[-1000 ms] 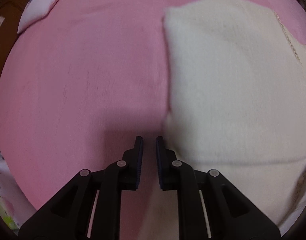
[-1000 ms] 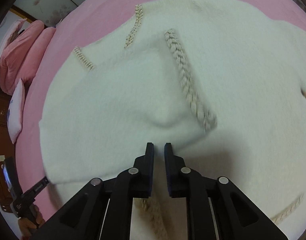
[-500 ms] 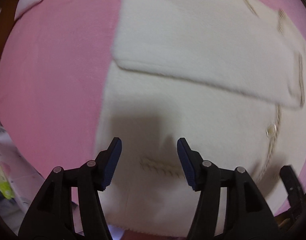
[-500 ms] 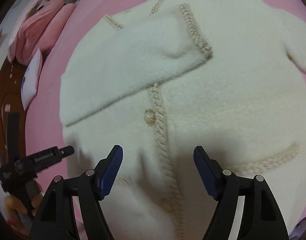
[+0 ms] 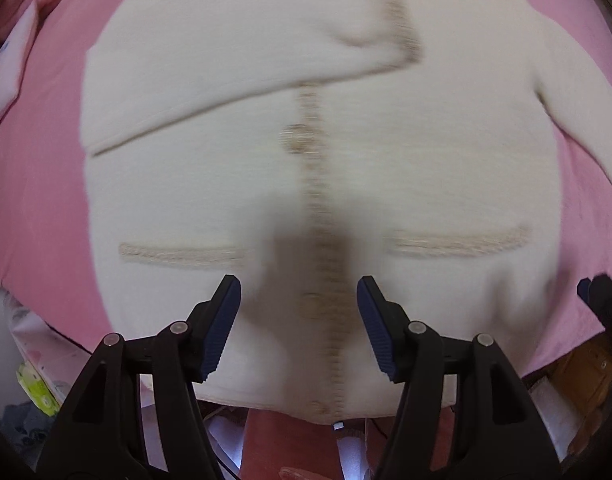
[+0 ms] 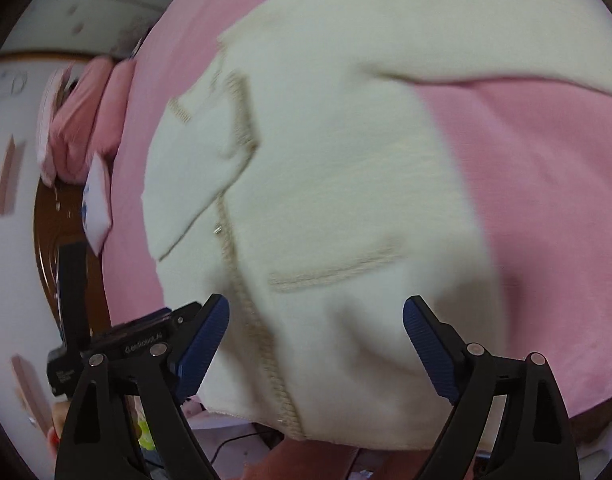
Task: Fold large clothes
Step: 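Grasp the other sleeve cuff with the right gripper and lift it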
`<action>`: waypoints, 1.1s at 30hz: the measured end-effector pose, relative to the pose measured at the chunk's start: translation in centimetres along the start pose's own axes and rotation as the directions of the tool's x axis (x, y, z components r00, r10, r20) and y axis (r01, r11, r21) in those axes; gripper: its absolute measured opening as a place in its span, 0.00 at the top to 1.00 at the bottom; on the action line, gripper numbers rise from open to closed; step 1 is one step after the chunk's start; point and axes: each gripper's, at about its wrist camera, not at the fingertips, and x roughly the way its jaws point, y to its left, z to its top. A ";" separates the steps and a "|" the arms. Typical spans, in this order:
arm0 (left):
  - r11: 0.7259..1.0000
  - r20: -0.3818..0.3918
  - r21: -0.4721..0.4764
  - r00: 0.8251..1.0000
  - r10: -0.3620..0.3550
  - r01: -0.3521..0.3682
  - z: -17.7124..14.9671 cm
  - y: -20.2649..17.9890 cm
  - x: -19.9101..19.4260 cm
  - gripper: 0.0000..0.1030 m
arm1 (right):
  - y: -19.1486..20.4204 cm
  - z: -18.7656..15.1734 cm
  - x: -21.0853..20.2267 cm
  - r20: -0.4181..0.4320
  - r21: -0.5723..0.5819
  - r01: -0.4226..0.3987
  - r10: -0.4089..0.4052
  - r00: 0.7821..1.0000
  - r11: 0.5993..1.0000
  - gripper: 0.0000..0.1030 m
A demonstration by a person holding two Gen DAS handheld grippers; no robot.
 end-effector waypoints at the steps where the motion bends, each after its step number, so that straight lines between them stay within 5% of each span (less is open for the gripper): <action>1: 1.000 -0.002 0.028 1.000 -0.002 0.002 -0.2 -1.9 -0.2 0.44 | -1.8 0.4 -1.0 0.013 0.024 0.006 -0.006 1.000 1.000 0.11; 7: 0.990 -0.011 0.139 1.000 -0.020 0.021 -0.5 -12.0 -1.3 0.44 | -14.5 2.7 -6.7 0.089 0.237 0.037 -0.060 0.994 0.971 0.11; 15: 0.958 -0.014 0.282 0.998 -0.056 0.058 0.7 -24.7 -3.8 0.44 | -25.6 6.8 -11.9 0.160 0.402 0.112 -0.190 0.969 0.909 0.11; 26: 0.908 0.014 0.417 1.000 0.019 -0.023 4.8 -36.4 -5.5 0.43 | -31.4 12.7 -14.3 0.237 0.480 0.118 -0.258 0.937 0.869 0.11; 33: 0.905 0.010 0.421 0.999 0.053 -0.052 5.5 -36.6 -4.3 0.43 | -30.8 16.1 -16.0 0.324 0.440 0.176 -0.338 0.884 0.880 0.11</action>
